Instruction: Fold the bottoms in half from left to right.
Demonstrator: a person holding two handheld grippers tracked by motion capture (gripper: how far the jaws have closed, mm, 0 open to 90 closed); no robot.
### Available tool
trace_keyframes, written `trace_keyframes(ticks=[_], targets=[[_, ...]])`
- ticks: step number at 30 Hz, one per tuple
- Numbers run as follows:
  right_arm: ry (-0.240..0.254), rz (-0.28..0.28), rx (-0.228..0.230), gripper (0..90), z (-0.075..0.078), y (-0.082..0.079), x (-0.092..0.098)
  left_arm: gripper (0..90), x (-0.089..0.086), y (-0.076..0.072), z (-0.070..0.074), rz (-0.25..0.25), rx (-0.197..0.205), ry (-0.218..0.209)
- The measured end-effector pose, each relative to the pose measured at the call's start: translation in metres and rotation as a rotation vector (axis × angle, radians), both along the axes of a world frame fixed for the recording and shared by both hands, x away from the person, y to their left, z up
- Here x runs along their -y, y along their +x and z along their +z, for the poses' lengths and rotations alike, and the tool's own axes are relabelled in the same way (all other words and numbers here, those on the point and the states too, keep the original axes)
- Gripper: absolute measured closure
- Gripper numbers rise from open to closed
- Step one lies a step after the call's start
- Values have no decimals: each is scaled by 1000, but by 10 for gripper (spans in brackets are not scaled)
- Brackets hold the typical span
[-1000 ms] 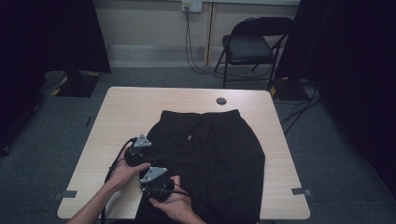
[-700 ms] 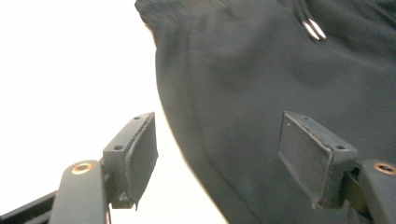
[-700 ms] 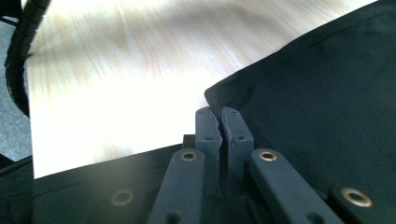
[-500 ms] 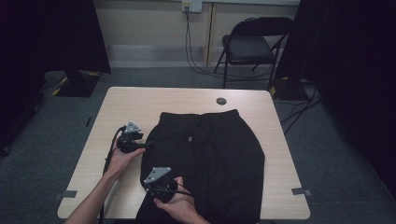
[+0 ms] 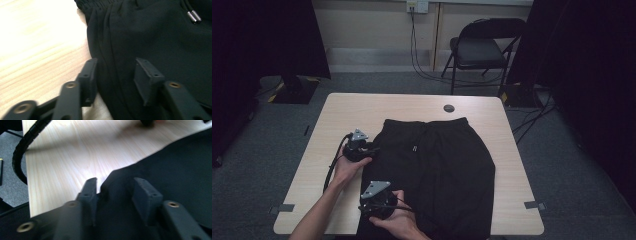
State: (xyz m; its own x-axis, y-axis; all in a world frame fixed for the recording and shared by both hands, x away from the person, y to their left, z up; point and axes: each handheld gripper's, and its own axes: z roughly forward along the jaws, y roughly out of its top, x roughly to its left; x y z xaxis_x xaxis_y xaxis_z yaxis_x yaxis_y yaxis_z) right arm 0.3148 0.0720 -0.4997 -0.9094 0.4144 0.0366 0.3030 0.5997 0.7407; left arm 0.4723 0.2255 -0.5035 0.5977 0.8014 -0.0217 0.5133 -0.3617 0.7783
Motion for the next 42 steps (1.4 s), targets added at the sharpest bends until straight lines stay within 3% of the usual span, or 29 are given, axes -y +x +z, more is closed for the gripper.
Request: trace_keyframes(ticks=[4, 10, 12, 15, 17, 20, 22, 29, 37, 40, 42], targets=[[8, -10, -7, 449, 1, 5, -11, 758, 3, -1, 0, -34, 1, 3], [-13, -62, 27, 433, -2, 11, -18, 867, 2, 1, 0, -41, -28, -37], [-14, -59, 34, 566, -1, 9, -18, 874, -1, 5, 2, -44, -61, -49], [-22, -50, 30, 716, 1, 6, -13, 881, 0, 8, 4, -40, -74, -34], [-19, -57, 14, 810, 1, 8, -9, 883, -1, 8, 4, -30, -84, -64], [-9, -60, 1, 876, 1, 10, -3, 883, -3, 7, 6, -29, -83, -76], [0, -61, 3, 883, 4, 10, 0, 883, -5, 7, 10, -25, -76, -108], [73, -74, 18, 888, 34, 12, 12, 883, -15, 6, 25, 2, -60, -213], [138, -71, 23, 891, 60, 14, 17, 884, -18, 6, 48, 0, -20, -244], [177, -71, 21, 892, 76, 14, 20, 885, -23, 7, 59, 6, -17, -304], [185, -70, 22, 892, 79, 14, 21, 886, -24, 8, 63, 6, -13, -314]])
